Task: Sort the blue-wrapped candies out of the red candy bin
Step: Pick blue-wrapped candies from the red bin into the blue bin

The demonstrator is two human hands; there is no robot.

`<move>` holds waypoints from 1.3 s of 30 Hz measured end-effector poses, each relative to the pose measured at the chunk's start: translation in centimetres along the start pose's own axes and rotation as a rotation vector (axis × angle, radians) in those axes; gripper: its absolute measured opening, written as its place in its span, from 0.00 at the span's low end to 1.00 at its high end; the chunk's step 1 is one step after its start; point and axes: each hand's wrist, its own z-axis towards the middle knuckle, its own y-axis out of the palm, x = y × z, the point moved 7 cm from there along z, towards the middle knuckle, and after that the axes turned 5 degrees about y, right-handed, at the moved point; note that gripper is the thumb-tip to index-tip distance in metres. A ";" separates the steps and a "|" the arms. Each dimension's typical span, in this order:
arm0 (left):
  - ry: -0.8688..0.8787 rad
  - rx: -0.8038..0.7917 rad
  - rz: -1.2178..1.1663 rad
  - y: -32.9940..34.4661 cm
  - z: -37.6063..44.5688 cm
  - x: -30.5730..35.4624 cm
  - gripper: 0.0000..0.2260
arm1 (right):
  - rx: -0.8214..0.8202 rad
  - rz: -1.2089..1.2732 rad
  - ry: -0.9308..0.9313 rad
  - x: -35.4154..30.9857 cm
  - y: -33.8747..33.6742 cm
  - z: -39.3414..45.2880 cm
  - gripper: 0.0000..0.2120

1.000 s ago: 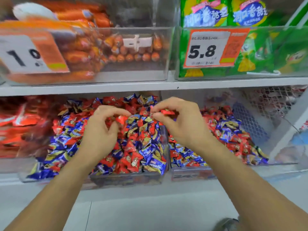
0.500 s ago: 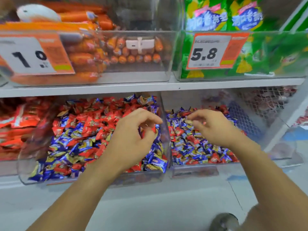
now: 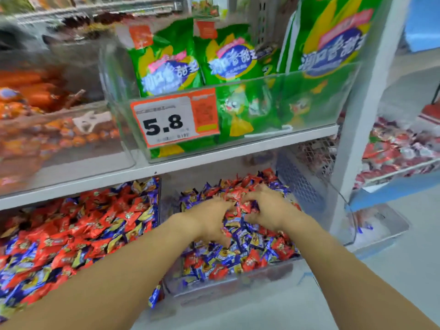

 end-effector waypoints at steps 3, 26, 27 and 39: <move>0.022 0.059 0.047 -0.4 0.8 -0.4 0.30 | 0.009 0.003 -0.009 0.1 -0.6 0.8 0.10; -0.102 0.150 -0.079 -3.1 2.3 -4.0 0.08 | -0.017 -0.014 0.087 0.8 0.2 0.1 0.10; -0.103 0.142 -0.121 -3.2 2.2 -4.2 0.07 | -0.020 0.001 0.094 0.8 0.1 0.1 0.09; -0.116 -0.176 0.149 -1.9 0.5 -5.6 0.15 | -0.062 0.238 -0.100 -4.0 -0.1 0.5 0.17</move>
